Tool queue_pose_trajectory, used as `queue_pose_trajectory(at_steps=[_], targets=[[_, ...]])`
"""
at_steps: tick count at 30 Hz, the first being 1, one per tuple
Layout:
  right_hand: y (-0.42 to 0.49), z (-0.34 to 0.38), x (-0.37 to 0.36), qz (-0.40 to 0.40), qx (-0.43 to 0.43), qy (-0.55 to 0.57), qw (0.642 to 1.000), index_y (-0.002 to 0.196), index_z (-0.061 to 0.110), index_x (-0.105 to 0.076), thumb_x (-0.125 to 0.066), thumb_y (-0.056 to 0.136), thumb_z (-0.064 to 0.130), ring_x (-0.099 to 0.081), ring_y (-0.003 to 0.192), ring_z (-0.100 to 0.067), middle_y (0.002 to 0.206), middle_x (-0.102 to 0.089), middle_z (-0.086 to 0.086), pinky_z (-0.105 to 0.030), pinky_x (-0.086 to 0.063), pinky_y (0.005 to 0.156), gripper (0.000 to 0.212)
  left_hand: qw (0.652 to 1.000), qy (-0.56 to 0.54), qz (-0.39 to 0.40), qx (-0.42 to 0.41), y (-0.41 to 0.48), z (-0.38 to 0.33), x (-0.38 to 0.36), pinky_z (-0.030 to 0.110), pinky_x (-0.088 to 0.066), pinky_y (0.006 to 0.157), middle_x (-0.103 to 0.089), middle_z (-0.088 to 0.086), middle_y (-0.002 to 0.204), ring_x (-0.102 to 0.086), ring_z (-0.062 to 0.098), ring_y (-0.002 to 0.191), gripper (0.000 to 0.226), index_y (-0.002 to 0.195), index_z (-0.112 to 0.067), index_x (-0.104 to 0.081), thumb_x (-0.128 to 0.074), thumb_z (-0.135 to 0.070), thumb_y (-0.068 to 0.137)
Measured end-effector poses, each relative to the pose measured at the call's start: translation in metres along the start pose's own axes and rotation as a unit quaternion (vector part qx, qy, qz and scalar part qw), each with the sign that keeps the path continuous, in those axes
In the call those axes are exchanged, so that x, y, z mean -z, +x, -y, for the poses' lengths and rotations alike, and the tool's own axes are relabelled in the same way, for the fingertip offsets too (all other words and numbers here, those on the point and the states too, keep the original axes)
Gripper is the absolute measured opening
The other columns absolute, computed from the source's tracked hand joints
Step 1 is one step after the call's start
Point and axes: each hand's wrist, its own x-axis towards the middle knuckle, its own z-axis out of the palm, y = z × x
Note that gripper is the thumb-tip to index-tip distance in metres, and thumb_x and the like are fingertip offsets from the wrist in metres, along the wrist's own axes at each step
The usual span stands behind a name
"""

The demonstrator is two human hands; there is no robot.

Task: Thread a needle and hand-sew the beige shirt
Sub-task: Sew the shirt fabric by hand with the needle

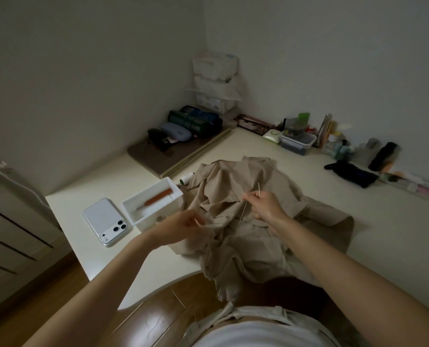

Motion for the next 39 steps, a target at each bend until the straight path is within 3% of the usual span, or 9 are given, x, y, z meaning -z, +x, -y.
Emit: queue_pose_trajectory(at_steps=[4,9,11,13,21,26,30,35,39], targets=[[0.002,-0.003,0.001,-0.021,-0.007,0.004,1.0,0.069,0.018,-0.059,-0.053,0.097,0.02,-0.036,0.03,-0.001,0.044,-0.04,0.011,-0.014,-0.027,0.035,0.028,0.998,0.058,-0.023,-0.009,0.005,0.009,-0.005,0.016,-0.044,0.075,-0.057,-0.01,0.087,-0.056,0.011,0.086,0.006,0.087,-0.027,-0.058,-0.058,-0.028,0.093],[0.003,-0.005,-0.003,-0.012,-0.013,0.003,1.0,0.071,0.018,-0.059,-0.052,0.097,0.02,-0.033,0.04,-0.007,0.046,-0.039,0.007,-0.014,-0.027,0.035,0.027,0.999,0.024,-0.015,-0.015,0.008,0.009,-0.016,0.014,-0.041,0.077,-0.052,-0.013,0.103,-0.052,0.005,0.095,0.031,0.116,-0.028,-0.052,-0.064,-0.036,0.088],[0.006,-0.005,-0.007,-0.014,-0.009,-0.003,1.0,0.069,0.019,-0.06,-0.053,0.096,0.02,-0.033,0.041,-0.009,0.045,-0.039,0.006,-0.016,-0.028,0.038,0.027,0.994,0.106,-0.004,-0.015,0.013,0.011,-0.025,0.015,-0.039,0.07,-0.052,-0.009,0.092,-0.052,0.01,0.087,0.009,0.097,-0.03,-0.054,-0.06,-0.031,0.091],[0.009,-0.005,-0.011,-0.018,-0.008,-0.013,1.0,0.069,0.016,-0.061,-0.055,0.095,0.02,-0.034,0.041,-0.01,0.039,-0.038,0.009,-0.019,-0.029,0.041,0.027,0.99,0.134,-0.016,-0.031,0.017,0.011,-0.029,0.016,-0.036,0.065,-0.049,-0.009,0.082,-0.05,0.014,0.083,0.017,0.079,-0.031,-0.049,-0.055,-0.025,0.094],[-0.01,-0.007,-0.036,0.063,0.034,-0.041,0.997,0.108,0.008,-0.061,-0.064,0.089,0.031,-0.047,0.055,0.0,0.076,-0.056,0.007,-0.008,-0.034,0.044,0.03,0.973,-0.099,-0.206,0.036,0.022,-0.005,-0.014,0.027,-0.044,0.071,-0.055,0.005,0.085,-0.052,0.018,0.079,0.013,0.097,-0.009,-0.055,-0.048,-0.019,0.098],[-0.021,-0.013,-0.054,0.131,0.034,-0.076,0.988,0.107,0.01,-0.062,-0.076,0.078,0.03,-0.065,0.095,-0.013,0.101,-0.069,0.001,-0.023,-0.052,0.086,0.038,0.943,-0.198,-0.262,0.049,0.027,-0.018,-0.009,0.016,-0.041,0.066,-0.055,-0.002,0.085,-0.052,0.01,0.079,0.017,0.103,-0.007,-0.056,-0.046,-0.02,0.099],[-0.022,-0.017,-0.056,0.104,0.093,-0.1,0.985,0.103,0.011,-0.068,-0.075,0.079,0.021,-0.064,0.093,-0.008,0.098,-0.07,0.002,-0.007,-0.044,0.068,0.027,0.919,-0.253,-0.298,0.057,0.03,-0.027,-0.004,0.018,-0.041,0.064,-0.054,-0.001,0.086,-0.051,0.007,0.077,0.013,0.102,-0.012,-0.053,-0.043,-0.02,0.099],[-0.01,-0.028,-0.039,0.041,0.101,-0.223,0.969,0.08,0.02,-0.069,-0.063,0.087,0.032,-0.065,0.085,-0.018,0.087,-0.071,-0.003,-0.024,-0.044,0.069,0.015,0.892,-0.284,-0.346,0.059,0.034,-0.029,0.015,0.024,-0.04,0.066,-0.051,-0.002,0.082,-0.047,0.01,0.075,0.014,0.086,-0.021,-0.05,-0.044,-0.021,0.099],[0.012,-0.025,-0.021,0.009,0.075,-0.265,0.961,0.087,0.002,-0.071,-0.059,0.09,0.015,-0.06,0.078,-0.02,0.078,-0.066,-0.009,-0.027,-0.041,0.065,0.018,0.885,-0.282,-0.367,0.056,0.036,-0.025,0.03,0.026,-0.04,0.065,-0.052,-0.001,0.083,-0.047,0.009,0.073,0.011,0.091,-0.018,-0.05,-0.042,-0.02,0.099]])
